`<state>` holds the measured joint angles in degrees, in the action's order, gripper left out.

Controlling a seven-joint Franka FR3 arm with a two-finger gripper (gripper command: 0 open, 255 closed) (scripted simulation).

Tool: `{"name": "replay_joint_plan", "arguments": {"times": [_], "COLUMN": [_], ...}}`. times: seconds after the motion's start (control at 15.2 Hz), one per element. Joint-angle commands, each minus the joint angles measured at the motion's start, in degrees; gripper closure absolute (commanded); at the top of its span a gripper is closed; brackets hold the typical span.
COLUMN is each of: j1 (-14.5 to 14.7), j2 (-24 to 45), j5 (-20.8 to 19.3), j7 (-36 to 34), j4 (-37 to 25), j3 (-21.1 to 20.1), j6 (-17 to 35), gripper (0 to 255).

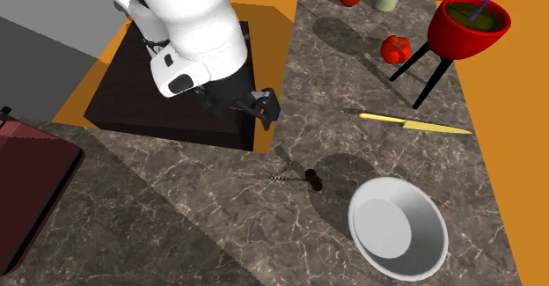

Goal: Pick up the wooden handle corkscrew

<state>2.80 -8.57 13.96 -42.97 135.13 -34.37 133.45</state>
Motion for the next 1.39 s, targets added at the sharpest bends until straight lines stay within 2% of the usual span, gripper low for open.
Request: {"name": "replay_joint_plan", "arguments": {"times": [0.0, 0.2, 0.33, 0.53, 0.73, 1.32], "j1": [-0.2, 0.6, 2.3, 6.3, 10.9, 13.4], "j2": [5.4, 13.3, 18.6, 26.0, 32.8, 37.9], "j5": [-3.6, -10.7, -15.7, -22.1, -26.8, -30.2], "j7": [-5.4, -13.6, -19.1, -26.2, -31.7, -34.1], "j4": [-2.3, -6.6, -10.0, -15.8, -22.4, -23.1], "j3": [-2.2, -3.4, -2.9, -0.6, 2.4, 5.2], "j6": [3.4, 6.5, 7.9, 9.0, 9.2, 13.4], "gripper": [0, 0, 0, 0, 0, 0]}}
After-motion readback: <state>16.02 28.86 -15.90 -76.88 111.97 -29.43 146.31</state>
